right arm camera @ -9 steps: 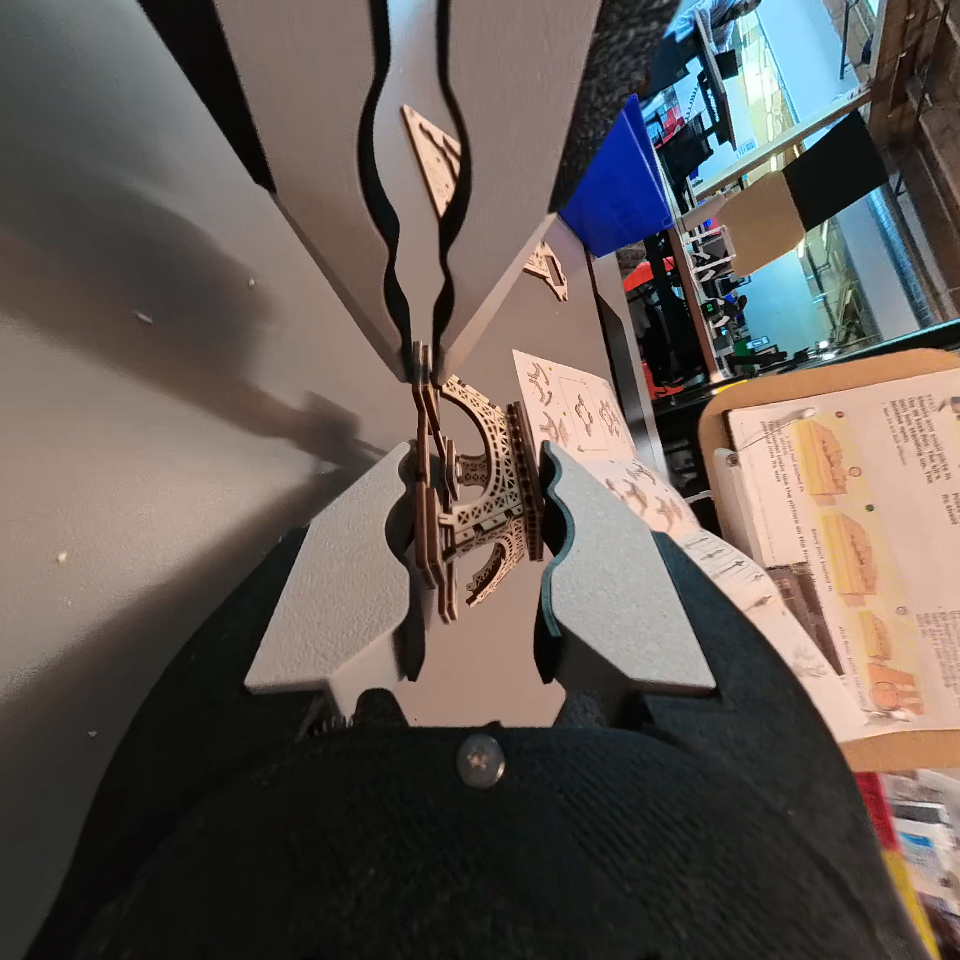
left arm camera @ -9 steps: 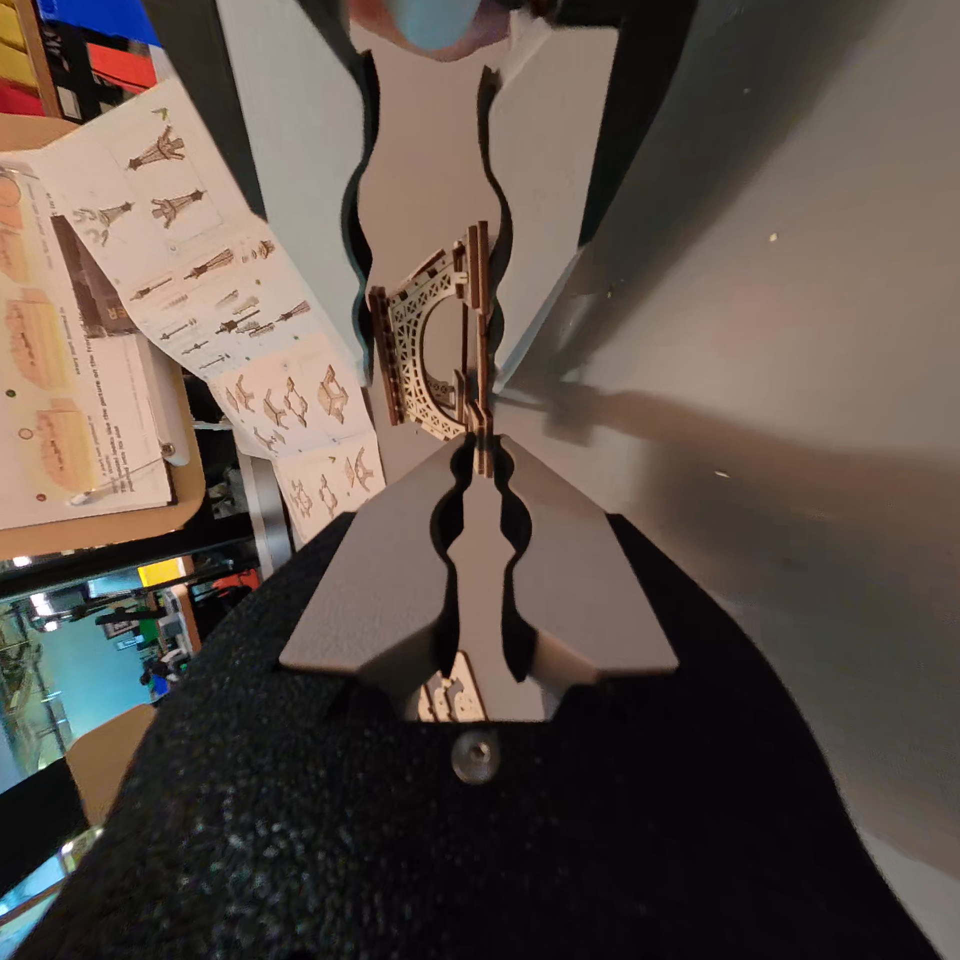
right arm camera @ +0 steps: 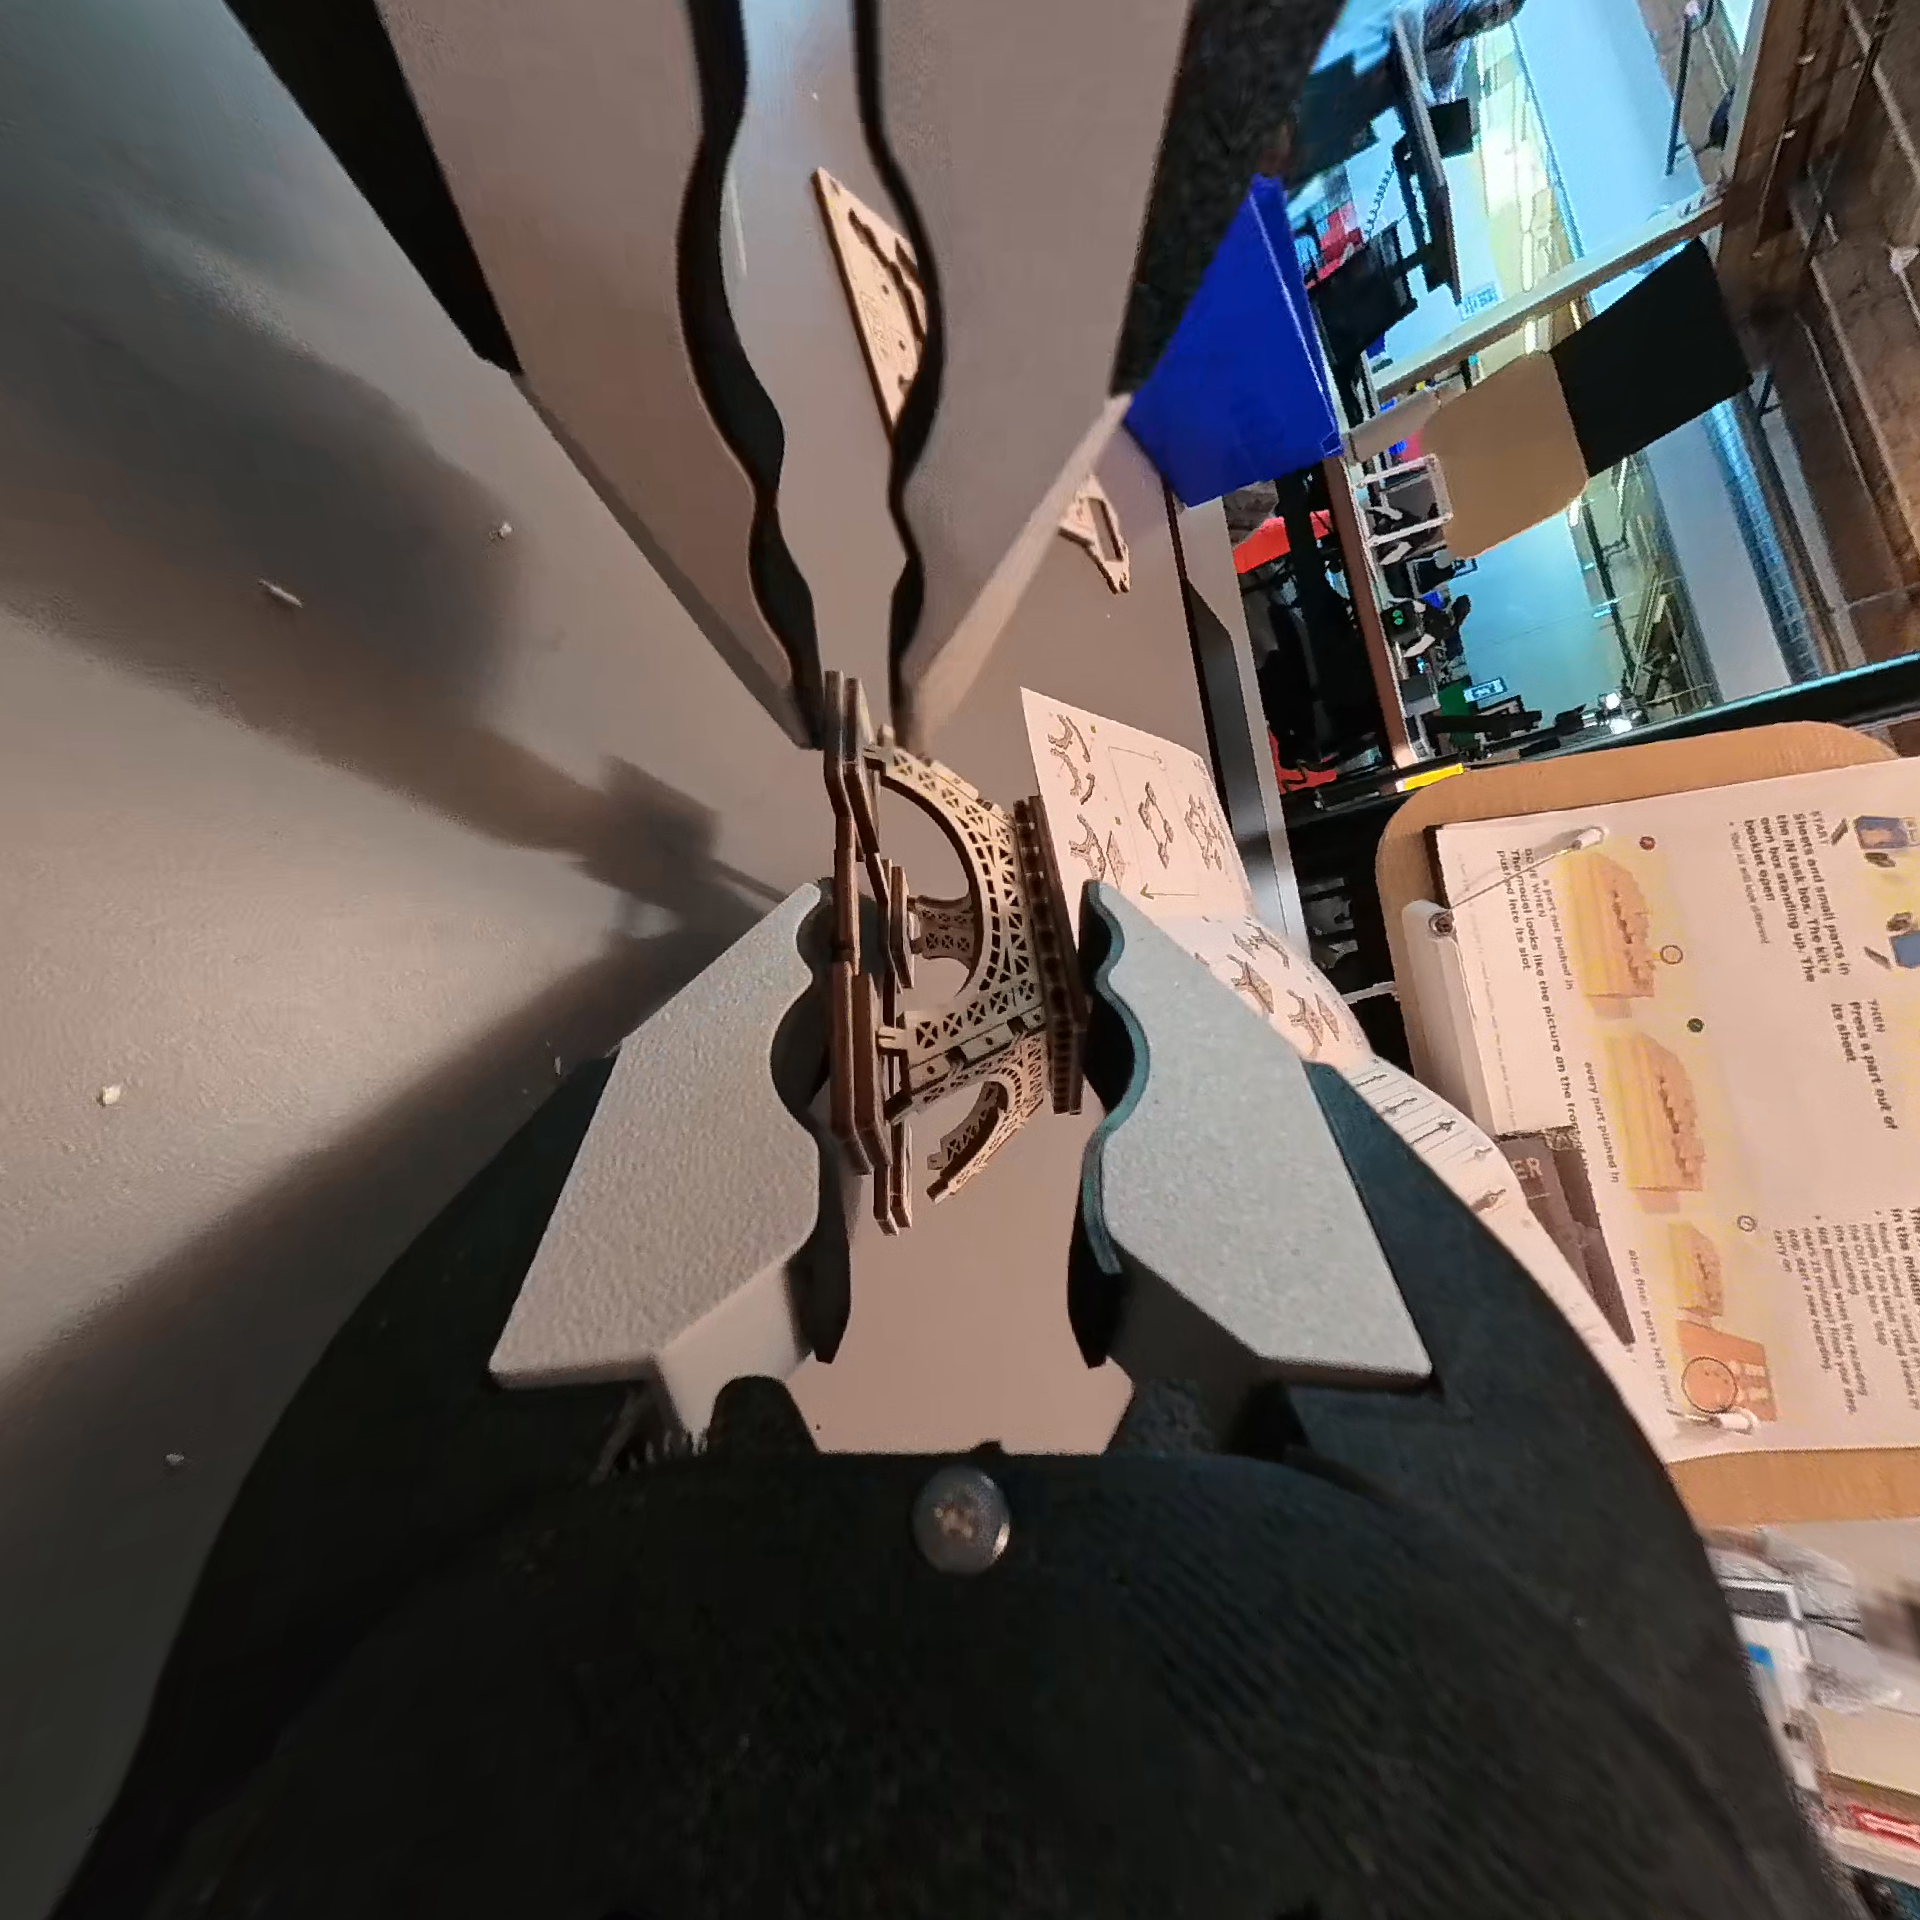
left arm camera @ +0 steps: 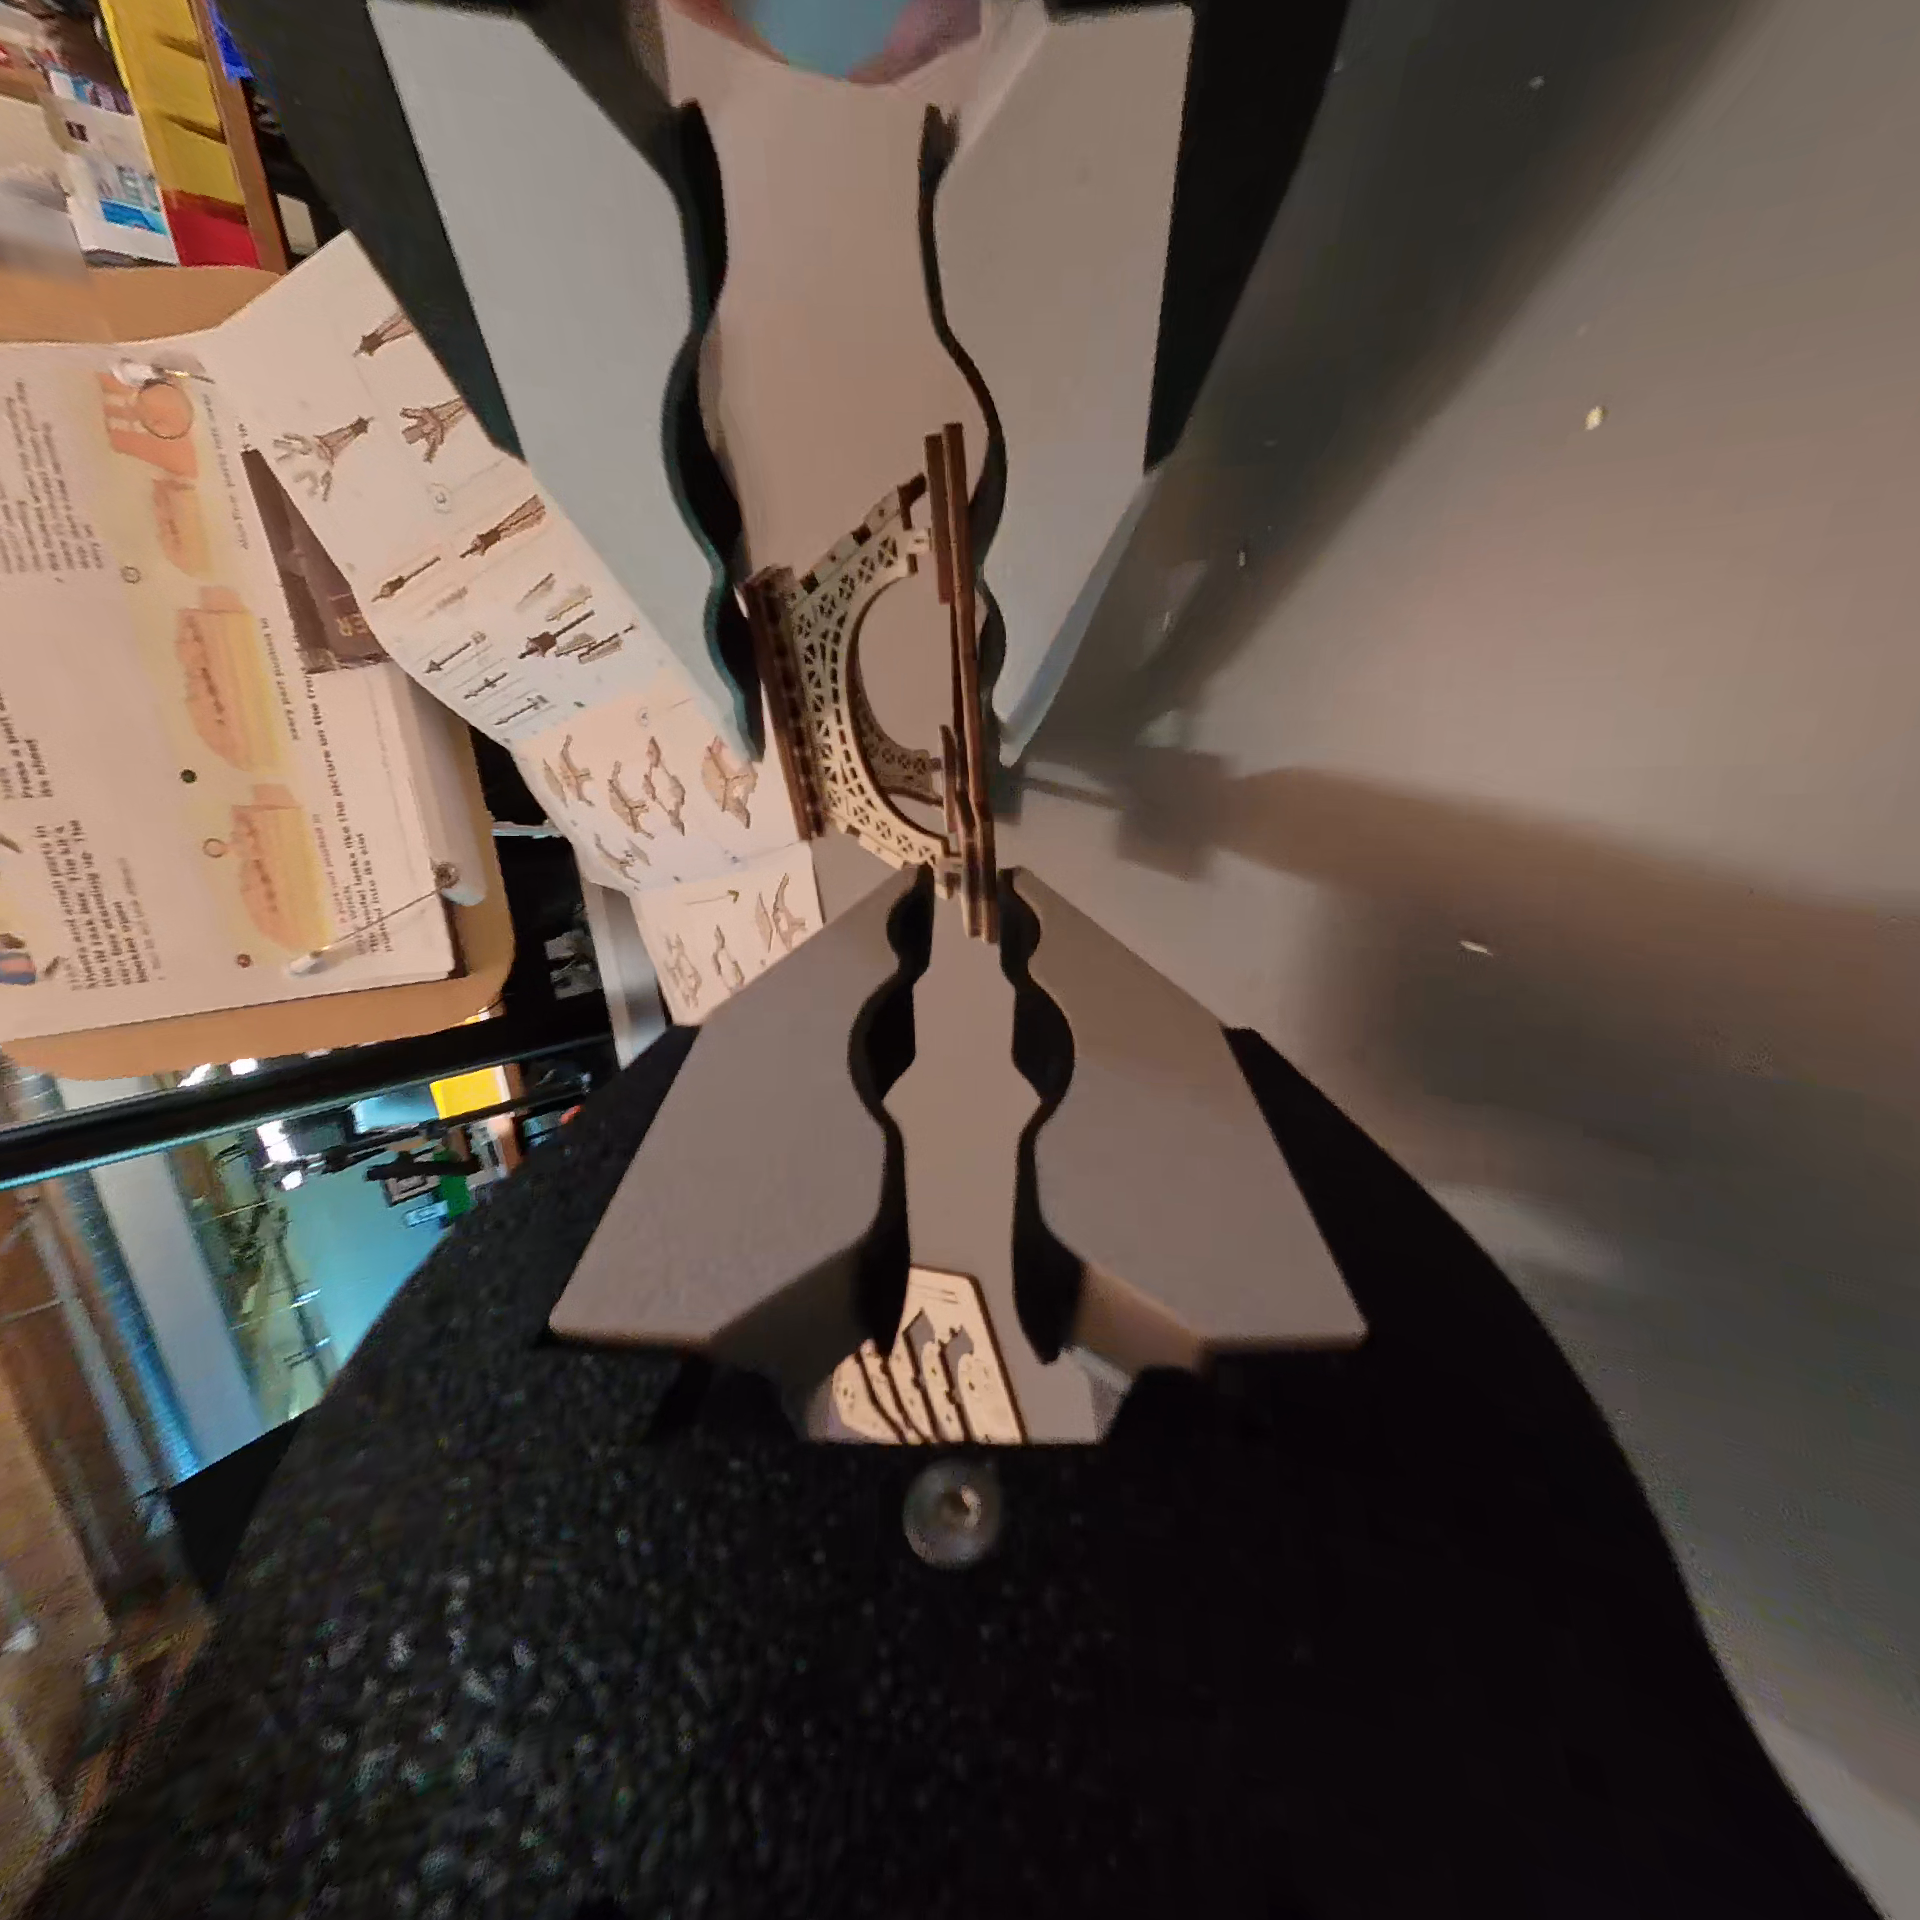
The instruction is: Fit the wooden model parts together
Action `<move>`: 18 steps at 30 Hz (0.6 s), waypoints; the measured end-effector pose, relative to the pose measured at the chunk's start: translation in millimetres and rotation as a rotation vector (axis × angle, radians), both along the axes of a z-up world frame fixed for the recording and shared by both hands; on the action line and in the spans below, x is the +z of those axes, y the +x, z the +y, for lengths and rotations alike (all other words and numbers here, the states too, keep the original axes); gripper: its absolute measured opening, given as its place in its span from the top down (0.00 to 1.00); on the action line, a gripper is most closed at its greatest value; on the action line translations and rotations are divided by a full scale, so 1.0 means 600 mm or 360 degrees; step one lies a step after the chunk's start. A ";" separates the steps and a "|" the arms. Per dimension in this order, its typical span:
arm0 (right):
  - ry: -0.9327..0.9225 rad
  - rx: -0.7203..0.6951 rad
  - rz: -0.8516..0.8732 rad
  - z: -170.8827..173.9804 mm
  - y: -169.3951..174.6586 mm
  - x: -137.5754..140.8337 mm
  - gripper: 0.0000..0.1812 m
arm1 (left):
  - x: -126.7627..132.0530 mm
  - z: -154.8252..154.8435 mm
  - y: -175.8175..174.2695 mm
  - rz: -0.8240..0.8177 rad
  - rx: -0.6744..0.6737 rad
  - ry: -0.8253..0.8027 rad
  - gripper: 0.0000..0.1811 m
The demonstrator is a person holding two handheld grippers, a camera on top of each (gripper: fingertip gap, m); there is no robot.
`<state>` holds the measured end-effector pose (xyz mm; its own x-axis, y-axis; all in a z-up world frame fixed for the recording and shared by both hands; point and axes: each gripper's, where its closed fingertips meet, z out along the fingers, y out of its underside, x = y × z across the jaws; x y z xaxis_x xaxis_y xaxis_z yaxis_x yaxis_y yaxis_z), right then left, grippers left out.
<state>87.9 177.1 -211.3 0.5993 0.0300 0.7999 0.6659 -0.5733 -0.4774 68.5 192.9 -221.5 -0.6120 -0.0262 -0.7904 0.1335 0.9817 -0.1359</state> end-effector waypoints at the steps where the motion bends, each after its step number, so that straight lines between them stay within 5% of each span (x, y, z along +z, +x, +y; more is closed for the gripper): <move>1: 0.0005 -0.0005 0.0013 -0.001 0.001 0.000 0.76 | 0.000 0.002 0.000 -0.0021 0.0002 0.0021 0.96; 18: 0.0045 0.0024 0.0052 0.005 -0.004 0.002 0.76 | -0.007 0.005 -0.003 -0.0179 -0.0060 0.0175 0.98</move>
<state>85.4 180.3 -209.9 0.6248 0.0169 0.7806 0.6580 -0.5495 -0.5148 66.6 195.7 -225.7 -0.5182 0.0854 -0.8510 0.1787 0.9839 -0.0101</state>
